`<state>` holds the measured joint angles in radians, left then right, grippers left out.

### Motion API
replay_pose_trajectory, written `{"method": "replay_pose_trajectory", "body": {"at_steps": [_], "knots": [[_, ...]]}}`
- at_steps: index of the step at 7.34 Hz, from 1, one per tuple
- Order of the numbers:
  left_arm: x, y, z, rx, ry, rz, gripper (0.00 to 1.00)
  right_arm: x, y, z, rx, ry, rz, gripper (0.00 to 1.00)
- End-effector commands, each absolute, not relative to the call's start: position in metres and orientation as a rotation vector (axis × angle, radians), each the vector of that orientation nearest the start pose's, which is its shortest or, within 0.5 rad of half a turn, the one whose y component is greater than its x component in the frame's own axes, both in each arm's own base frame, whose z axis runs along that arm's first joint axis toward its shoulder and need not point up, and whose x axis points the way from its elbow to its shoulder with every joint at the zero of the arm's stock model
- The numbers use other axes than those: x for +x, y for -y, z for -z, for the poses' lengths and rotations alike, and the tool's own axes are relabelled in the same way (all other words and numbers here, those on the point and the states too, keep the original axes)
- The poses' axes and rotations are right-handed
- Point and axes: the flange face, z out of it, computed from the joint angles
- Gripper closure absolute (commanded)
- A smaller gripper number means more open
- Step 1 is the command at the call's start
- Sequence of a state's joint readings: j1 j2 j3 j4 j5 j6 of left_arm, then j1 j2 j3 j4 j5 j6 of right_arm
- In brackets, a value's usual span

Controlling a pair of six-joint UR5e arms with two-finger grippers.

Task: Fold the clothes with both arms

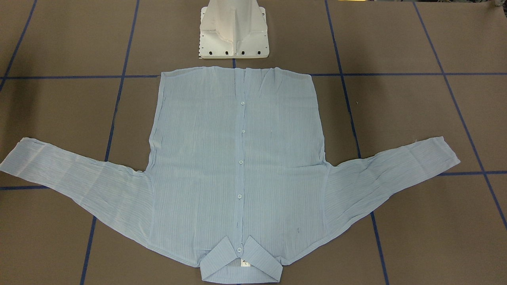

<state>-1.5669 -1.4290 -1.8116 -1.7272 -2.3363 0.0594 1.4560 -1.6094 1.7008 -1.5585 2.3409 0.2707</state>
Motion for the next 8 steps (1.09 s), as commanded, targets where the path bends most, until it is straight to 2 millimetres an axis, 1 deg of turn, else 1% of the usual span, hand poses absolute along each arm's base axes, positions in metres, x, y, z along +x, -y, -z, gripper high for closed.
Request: {"method": "replay_pose_trajectory", "body": {"at_steps": [1, 2, 3, 5, 7, 8], "knots": [[-0.062, 0.447, -0.592, 0.263, -0.751, -0.158, 0.00, 0.009, 0.485, -0.610, -0.047, 0.775, -0.111, 0.00], [-0.062, 0.446, -0.596, 0.257, -0.750, -0.152, 0.00, 0.009, 0.486, -0.609, -0.047, 0.775, -0.113, 0.00], [-0.062, 0.445, -0.595, 0.259, -0.750, -0.149, 0.00, 0.009, 0.488, -0.604, -0.038, 0.776, -0.112, 0.00], [-0.062, 0.445, -0.596, 0.258, -0.750, -0.151, 0.00, 0.008, 0.490, -0.601, -0.032, 0.777, -0.108, 0.00], [-0.061, 0.447, -0.602, 0.248, -0.752, -0.149, 0.00, 0.007, 0.489, -0.604, -0.014, 0.782, -0.100, 0.00], [-0.061, 0.447, -0.602, 0.247, -0.752, -0.149, 0.00, 0.006, 0.490, -0.604, 0.004, 0.785, -0.091, 0.00]]}}
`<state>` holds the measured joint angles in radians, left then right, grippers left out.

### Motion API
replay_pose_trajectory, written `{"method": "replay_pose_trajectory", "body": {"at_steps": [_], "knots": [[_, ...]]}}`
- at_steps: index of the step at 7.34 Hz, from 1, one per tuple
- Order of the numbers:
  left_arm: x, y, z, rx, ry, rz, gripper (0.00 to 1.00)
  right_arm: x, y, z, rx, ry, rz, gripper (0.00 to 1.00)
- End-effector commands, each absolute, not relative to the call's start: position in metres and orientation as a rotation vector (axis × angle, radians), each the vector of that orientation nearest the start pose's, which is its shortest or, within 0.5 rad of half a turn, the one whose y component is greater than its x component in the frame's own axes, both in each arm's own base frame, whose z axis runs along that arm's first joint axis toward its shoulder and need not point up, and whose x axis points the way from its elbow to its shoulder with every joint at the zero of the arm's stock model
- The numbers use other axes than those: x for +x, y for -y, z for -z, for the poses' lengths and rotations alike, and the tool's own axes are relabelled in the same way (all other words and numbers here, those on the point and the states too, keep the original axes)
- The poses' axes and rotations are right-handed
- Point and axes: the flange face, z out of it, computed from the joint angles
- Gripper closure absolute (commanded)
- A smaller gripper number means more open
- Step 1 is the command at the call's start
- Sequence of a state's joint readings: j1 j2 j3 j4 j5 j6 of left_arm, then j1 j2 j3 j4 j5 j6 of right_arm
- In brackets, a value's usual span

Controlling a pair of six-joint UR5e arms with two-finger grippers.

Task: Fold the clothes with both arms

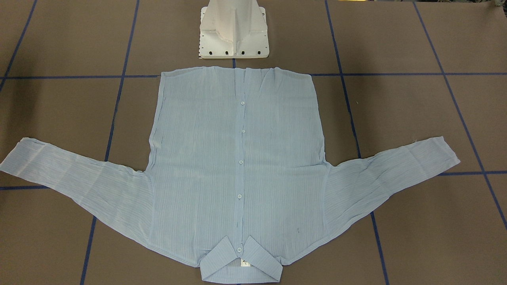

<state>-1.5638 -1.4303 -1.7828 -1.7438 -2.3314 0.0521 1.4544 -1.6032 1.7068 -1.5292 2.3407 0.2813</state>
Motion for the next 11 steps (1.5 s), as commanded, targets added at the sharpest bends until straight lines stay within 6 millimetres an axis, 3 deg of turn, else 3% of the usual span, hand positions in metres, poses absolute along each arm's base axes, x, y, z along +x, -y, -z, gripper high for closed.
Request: {"method": "replay_pose_trajectory", "body": {"at_steps": [1, 4, 6, 8, 9, 11], "knots": [[-0.061, 0.447, -0.602, 0.248, -0.752, -0.153, 0.00, 0.004, 0.490, -0.605, 0.004, 0.785, -0.086, 0.00], [-0.060, 0.447, -0.610, 0.256, -0.755, -0.155, 0.00, -0.014, 0.498, -0.595, 0.014, 0.789, -0.054, 0.00], [-0.059, 0.448, -0.613, 0.252, -0.757, -0.155, 0.00, -0.042, 0.512, -0.597, -0.005, 0.789, -0.047, 0.00], [-0.059, 0.452, -0.613, 0.253, -0.757, -0.157, 0.00, -0.061, 0.537, -0.632, 0.031, 0.813, -0.059, 0.07], [-0.059, 0.452, -0.613, 0.253, -0.757, -0.157, 0.00, -0.084, 0.547, -0.629, 0.027, 0.829, -0.091, 0.08], [-0.059, 0.456, -0.610, 0.258, -0.755, -0.157, 0.00, -0.097, 0.551, -0.663, 0.008, 0.832, -0.097, 0.06]]}}
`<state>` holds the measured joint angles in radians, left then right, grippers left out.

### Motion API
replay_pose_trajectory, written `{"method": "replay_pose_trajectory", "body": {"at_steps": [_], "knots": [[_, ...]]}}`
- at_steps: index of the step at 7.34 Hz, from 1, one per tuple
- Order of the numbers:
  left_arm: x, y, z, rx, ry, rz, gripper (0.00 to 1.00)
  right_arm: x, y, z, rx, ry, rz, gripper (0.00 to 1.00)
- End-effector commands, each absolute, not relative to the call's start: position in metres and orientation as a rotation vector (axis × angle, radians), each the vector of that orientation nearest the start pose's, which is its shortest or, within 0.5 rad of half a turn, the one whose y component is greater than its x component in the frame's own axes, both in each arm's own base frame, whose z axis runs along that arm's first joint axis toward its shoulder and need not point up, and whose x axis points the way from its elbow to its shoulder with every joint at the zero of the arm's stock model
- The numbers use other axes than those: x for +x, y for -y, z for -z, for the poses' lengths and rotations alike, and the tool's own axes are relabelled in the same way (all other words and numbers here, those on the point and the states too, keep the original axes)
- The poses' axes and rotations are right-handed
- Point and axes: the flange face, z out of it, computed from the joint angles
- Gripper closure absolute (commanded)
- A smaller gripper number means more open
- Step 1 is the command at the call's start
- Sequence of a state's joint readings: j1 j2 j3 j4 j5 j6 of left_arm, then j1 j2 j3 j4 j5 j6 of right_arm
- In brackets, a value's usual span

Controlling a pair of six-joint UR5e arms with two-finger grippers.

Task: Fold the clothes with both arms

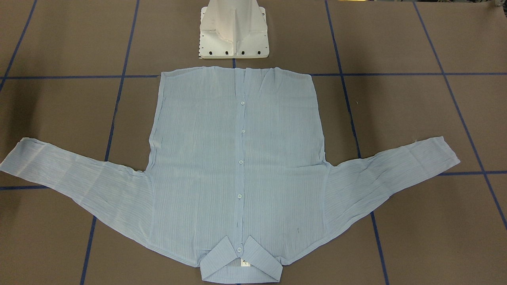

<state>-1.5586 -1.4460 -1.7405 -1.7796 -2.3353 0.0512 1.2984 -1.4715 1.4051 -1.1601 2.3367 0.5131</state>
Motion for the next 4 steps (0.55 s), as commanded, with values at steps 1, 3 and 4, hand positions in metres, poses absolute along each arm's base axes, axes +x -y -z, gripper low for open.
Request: {"method": "replay_pose_trajectory", "body": {"at_steps": [1, 3, 4], "knots": [[-0.059, 0.459, -0.609, 0.263, -0.755, -0.159, 0.00, -0.108, 0.547, -0.673, -0.011, 0.828, -0.083, 0.06], [-0.059, 0.463, -0.608, 0.265, -0.755, -0.161, 0.00, -0.119, 0.545, -0.676, -0.024, 0.824, -0.068, 0.06], [-0.059, 0.467, -0.611, 0.260, -0.755, -0.159, 0.00, -0.124, 0.544, -0.677, -0.029, 0.824, -0.060, 0.07]]}}
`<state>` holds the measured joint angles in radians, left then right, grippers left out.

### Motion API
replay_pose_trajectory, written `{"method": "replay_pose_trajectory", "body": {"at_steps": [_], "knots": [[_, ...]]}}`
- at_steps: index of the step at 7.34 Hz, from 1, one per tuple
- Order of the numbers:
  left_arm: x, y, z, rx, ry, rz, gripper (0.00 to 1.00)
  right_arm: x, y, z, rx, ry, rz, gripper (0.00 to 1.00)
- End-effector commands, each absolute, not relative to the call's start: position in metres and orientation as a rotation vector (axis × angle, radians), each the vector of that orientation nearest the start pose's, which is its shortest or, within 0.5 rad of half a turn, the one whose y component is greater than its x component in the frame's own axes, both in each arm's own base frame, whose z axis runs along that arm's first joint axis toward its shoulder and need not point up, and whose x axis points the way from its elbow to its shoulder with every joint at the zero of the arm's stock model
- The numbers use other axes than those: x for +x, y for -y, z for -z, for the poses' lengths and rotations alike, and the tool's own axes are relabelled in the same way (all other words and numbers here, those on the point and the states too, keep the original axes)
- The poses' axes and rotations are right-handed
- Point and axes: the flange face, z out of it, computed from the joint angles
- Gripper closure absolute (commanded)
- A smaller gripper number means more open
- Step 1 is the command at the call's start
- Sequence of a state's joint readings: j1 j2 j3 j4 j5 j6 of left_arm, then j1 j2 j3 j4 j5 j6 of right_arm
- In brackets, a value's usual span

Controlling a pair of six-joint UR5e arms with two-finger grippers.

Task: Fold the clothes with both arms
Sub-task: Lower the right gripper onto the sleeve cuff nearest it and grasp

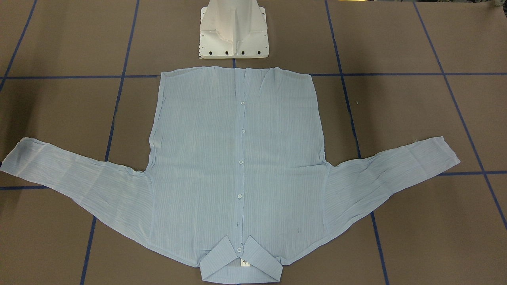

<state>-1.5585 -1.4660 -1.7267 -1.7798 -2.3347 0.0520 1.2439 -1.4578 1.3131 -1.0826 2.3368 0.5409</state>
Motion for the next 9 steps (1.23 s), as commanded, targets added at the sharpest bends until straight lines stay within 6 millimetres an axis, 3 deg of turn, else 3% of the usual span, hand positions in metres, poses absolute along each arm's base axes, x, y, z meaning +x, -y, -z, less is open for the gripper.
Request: {"method": "replay_pose_trajectory", "body": {"at_steps": [1, 4, 6, 8, 9], "knots": [[-0.059, 0.470, -0.612, 0.271, -0.753, -0.162, 0.00, -0.132, 0.544, -0.675, -0.030, 0.824, -0.046, 0.08], [-0.059, 0.477, -0.617, 0.273, -0.753, -0.163, 0.00, -0.152, 0.548, -0.672, -0.041, 0.821, -0.018, 0.09], [-0.059, 0.479, -0.615, 0.277, -0.751, -0.165, 0.00, -0.156, 0.546, -0.681, -0.063, 0.818, -0.020, 0.14], [-0.059, 0.480, -0.614, 0.279, -0.751, -0.165, 0.00, -0.155, 0.544, -0.685, -0.069, 0.815, -0.023, 0.29], [-0.059, 0.480, -0.613, 0.280, -0.751, -0.164, 0.00, -0.154, 0.541, -0.689, -0.075, 0.812, -0.025, 0.49]]}}
